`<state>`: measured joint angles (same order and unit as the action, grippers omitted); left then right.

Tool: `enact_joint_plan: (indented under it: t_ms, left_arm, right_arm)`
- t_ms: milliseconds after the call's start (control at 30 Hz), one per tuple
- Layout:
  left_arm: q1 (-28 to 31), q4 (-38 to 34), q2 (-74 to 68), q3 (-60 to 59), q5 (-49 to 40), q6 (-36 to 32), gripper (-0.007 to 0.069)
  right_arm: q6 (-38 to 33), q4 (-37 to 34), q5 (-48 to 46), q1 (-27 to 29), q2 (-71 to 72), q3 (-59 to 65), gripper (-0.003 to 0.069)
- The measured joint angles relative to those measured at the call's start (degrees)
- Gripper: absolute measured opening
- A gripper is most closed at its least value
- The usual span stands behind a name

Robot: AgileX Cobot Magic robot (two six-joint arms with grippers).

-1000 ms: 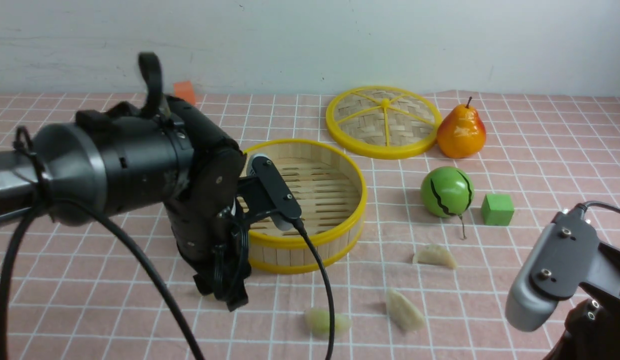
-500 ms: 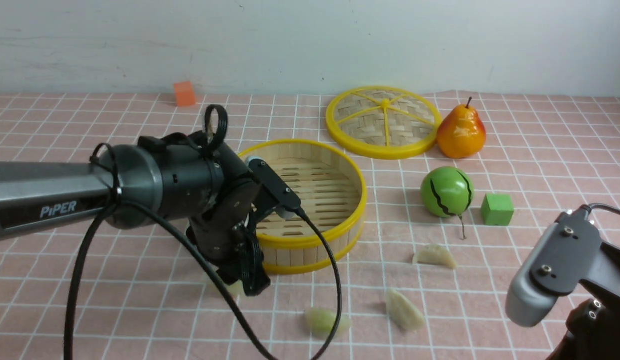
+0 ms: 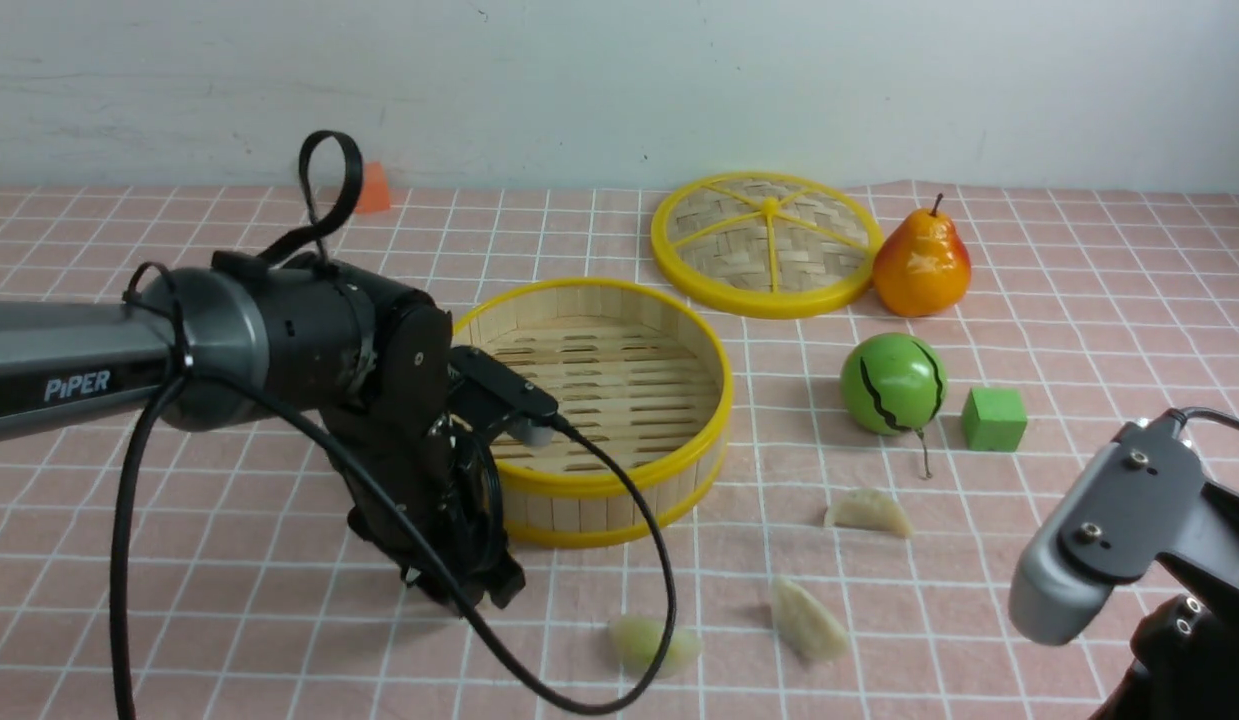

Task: Put the dumplings into the steamer on the table with the pink tablecloth.
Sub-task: 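Reach for and grasp a dumpling on the table with the left gripper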

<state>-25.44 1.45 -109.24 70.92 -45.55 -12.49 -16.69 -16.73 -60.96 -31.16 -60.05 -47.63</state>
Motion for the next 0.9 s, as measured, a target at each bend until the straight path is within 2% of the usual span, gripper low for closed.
enact_joint_plan:
  t_ms: [500, 600, 700, 733, 900]
  left_arm:
    - [0.0, -0.9, -0.5, -0.2, -0.9, 3.2, 0.0408]
    - [0.0, -0.9, -0.5, -0.2, -1.1, 3.3, 0.0358]
    - [0.0, -0.9, -0.5, -0.2, -1.3, 3.4, 0.0265]
    - [0.0, -0.9, -0.5, -0.2, -1.6, 3.4, 0.0202]
    - [0.0, -0.9, 1.1, 1.7, -3.6, 3.9, 0.0203]
  right_arm:
    - [1.1, 0.0, 0.1, 0.0, 0.0, 0.0, 0.0023]
    - [1.3, 0.2, 0.1, 0.0, 0.0, 0.0, 0.0029]
    - [1.3, 0.2, 0.1, 0.0, 0.0, 0.0, 0.0032]
    - [1.3, 0.2, 0.1, 0.0, 0.0, 0.0, 0.0034]
    - [1.3, 0.2, 0.1, 0.0, 0.0, 0.0, 0.0039]
